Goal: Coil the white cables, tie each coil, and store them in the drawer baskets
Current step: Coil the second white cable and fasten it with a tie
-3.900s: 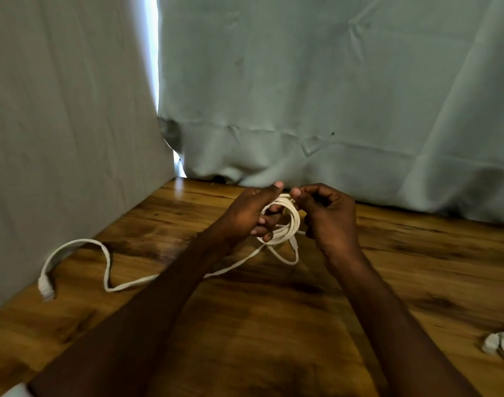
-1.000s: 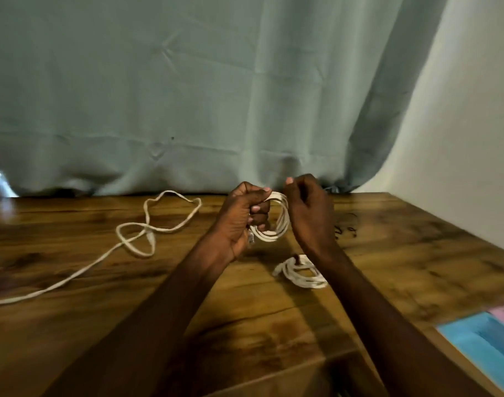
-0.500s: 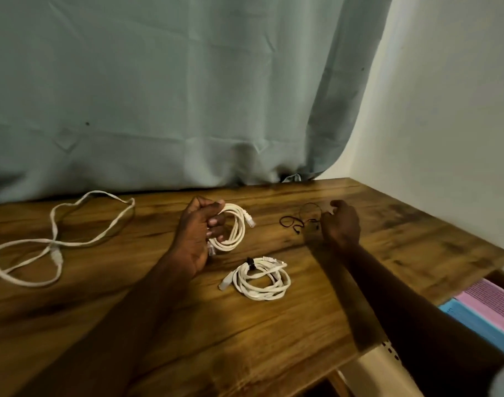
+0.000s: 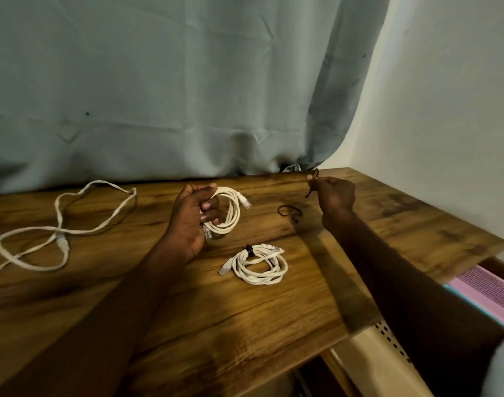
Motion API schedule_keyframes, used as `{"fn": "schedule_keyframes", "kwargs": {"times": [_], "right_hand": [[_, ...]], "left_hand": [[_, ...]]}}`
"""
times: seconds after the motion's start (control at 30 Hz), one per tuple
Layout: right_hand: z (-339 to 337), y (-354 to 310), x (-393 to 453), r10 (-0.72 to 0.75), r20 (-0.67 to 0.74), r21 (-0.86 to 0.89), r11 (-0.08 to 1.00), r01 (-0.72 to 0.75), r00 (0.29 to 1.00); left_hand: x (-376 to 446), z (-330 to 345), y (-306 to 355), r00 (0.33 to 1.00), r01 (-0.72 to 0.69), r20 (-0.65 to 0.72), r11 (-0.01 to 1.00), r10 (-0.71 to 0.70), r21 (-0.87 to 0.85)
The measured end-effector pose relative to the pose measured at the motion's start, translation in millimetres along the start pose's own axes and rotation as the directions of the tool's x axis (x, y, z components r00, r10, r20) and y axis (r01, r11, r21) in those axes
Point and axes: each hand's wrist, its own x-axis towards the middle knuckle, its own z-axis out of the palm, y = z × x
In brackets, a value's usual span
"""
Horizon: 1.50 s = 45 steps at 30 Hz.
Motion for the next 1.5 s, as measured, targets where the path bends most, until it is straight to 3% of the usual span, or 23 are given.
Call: {"fn": "schedule_keyframes", "kwargs": {"times": [0.1,0.2,0.3,0.37,0.5,0.57,0.67,0.77,0.8,0.87,0.93,1.0,1.1,1.27,1.37,1.43,1.5], "right_hand": [[-1.7,-48.8,-46.0,-0.152,0.114,0.122,0.983,0.138,0.982],[3.8,-98.7,-103.3,-0.275,0.344,0.257,0.947,0.192,0.898],[27.0,-126.5,-162.5,-0.221,0.636,0.222,0.97,0.099,0.739],[55.3,-130.8,-196.7,-0.171,0.755,0.188,0.981,0.041,0.633],[130.1,-124.5,-259.1,-0.108,0.901,0.228,0.942,-0.248,0.42],[172.8,-119.2,-280.8,-0.094,0.926,0.235,0.902,-0.362,0.367],[221.3,-114.1,-301.0,-0.094,0.921,0.254,0.881,-0.4,0.378],[251.5,-107.4,-312.1,-0.123,0.867,0.353,0.835,-0.422,0.483],[257.6,-100.9,-311.4,-0.165,0.816,0.399,0.854,-0.334,0.554],[263.5,-87.0,-305.3,-0.355,0.663,0.423,0.904,0.062,0.659],[265.7,-77.2,-297.1,-0.542,0.569,0.389,0.84,0.378,0.618],[263.1,-76.3,-293.4,-0.601,0.528,0.4,0.799,0.448,0.6],[256.2,-81.7,-290.5,-0.58,0.557,0.446,0.812,0.376,0.594],[245.3,-89.5,-286.4,-0.297,0.744,0.422,0.903,-0.077,0.599],[244.2,-88.5,-282.8,-0.24,0.836,0.383,0.899,-0.211,0.494],[243.2,-91.0,-285.6,-0.265,0.856,0.393,0.892,-0.225,0.443],[244.7,-91.8,-287.5,-0.328,0.803,0.417,0.906,-0.076,0.498]], "left_hand": [[-14.4,-1.9,25.6,0.998,-0.061,0.012,0.998,0.061,-0.012],[-40.7,-17.1,61.5,0.986,-0.164,0.017,0.983,0.163,0.083],[-67.5,-52.8,104.7,0.965,-0.246,-0.031,0.943,0.259,0.224],[-79.2,-80.4,132.1,0.942,-0.293,-0.079,0.915,0.326,0.277],[-92.6,-131.4,169.4,0.873,-0.362,-0.195,0.863,0.446,0.353],[-92.7,-149.3,178.0,0.825,-0.393,-0.253,0.834,0.506,0.387],[-83.5,-165.4,187.7,0.743,-0.403,-0.316,0.772,0.59,0.492],[-75.5,-187.8,196.9,0.647,-0.414,-0.358,0.705,0.673,0.576],[-74.5,-196.7,197.7,0.62,-0.404,-0.361,0.678,0.696,0.614],[-73.0,-204.5,197.4,0.56,-0.417,-0.375,0.642,0.739,0.644],[-70.0,-205.9,197.3,0.513,-0.457,-0.392,0.629,0.764,0.629],[-68.9,-204.7,198.6,0.505,-0.462,-0.4,0.631,0.765,0.623],[-68.5,-205.2,198.6,0.508,-0.459,-0.391,0.625,0.767,0.631],[-69.7,-201.8,198.9,0.542,-0.43,-0.361,0.619,0.759,0.657],[-72.6,-197.9,199.7,0.547,-0.445,-0.348,0.617,0.761,0.649],[-73.7,-197.2,200.1,0.549,-0.442,-0.351,0.62,0.759,0.649],[-74.0,-197.0,200.6,0.552,-0.44,-0.351,0.622,0.756,0.648]]}}
